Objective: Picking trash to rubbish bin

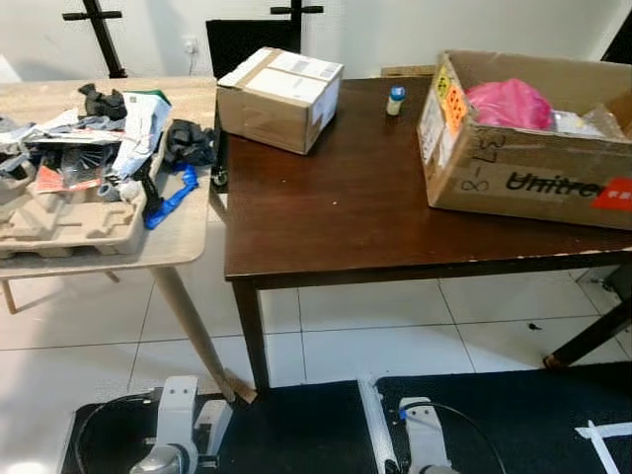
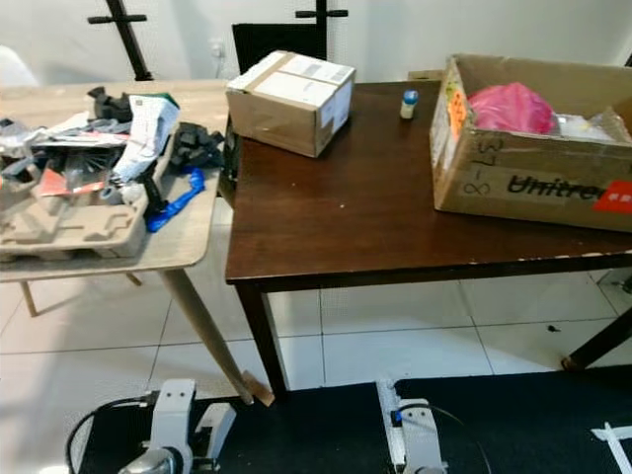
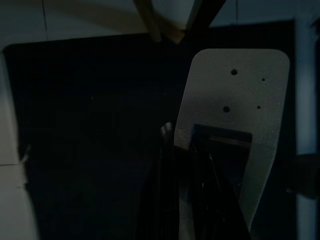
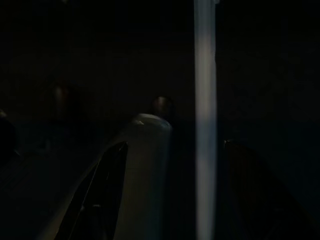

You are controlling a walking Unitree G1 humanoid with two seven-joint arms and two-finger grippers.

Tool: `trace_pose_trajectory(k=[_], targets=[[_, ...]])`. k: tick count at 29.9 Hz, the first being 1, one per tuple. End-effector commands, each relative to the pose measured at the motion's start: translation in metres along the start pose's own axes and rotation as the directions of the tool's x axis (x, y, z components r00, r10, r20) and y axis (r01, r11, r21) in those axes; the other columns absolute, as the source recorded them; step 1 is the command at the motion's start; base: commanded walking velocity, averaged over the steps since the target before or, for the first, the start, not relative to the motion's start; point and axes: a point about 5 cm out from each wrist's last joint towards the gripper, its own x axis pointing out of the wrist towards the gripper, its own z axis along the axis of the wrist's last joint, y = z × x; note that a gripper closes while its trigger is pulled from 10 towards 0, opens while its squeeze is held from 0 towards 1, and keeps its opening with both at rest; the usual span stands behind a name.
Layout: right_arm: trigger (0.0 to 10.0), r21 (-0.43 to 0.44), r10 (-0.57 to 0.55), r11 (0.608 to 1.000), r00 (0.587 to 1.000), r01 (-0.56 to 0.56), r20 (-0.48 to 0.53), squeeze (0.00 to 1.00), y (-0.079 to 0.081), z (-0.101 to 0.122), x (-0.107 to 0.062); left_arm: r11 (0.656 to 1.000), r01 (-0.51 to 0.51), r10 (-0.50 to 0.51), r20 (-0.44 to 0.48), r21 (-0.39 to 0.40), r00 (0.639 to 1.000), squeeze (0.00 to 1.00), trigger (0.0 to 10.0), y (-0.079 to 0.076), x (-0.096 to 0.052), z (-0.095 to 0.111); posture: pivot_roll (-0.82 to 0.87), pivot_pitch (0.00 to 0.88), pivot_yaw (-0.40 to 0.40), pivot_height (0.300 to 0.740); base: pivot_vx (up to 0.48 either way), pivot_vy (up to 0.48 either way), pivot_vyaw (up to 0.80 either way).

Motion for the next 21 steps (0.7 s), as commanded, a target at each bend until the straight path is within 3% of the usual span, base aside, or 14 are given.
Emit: trace_pose_trajectory(k=[1, 4, 10, 21], targets=[[10.0, 0.016, -0.005, 1.000, 0.999, 0.006, -0.049, 0.00, -0.002, -0.014, -0.002, 1.000, 0.014, -0.014, -0.003, 0.027, 1.000, 0.00, 10.0, 0.001, -0.001, -0.002, -0.07, 0.097, 0.031, 0.740, 0.000, 0.000, -0.80], [10.0, 0.017, -0.005, 1.000, 0.999, 0.006, -0.045, 0.00, -0.001, -0.010, -0.001, 0.998, 0.031, -0.031, -0.003, 0.056, 1.000, 0.00, 10.0, 0.000, -0.001, -0.001, -0.07, 0.093, 0.026, 0.740, 0.000, 0.000, -0.53], [10.0, 0.026, 0.002, 1.000, 0.999, -0.002, -0.032, 0.00, 0.005, 0.002, 0.001, 0.999, 0.042, -0.042, -0.012, 0.025, 0.999, 0.00, 10.0, -0.001, -0.001, -0.004, -0.07, 0.089, 0.024, 0.740, 0.000, 0.000, 0.00], [10.0, 0.024, -0.004, 1.000, 1.000, 0.004, -0.023, 0.00, 0.006, 0.010, 0.002, 0.997, 0.042, -0.041, -0.027, 0.061, 0.999, 0.00, 10.0, 0.004, -0.003, -0.009, -0.08, 0.086, 0.029, 0.740, 0.000, 0.000, -0.80]])
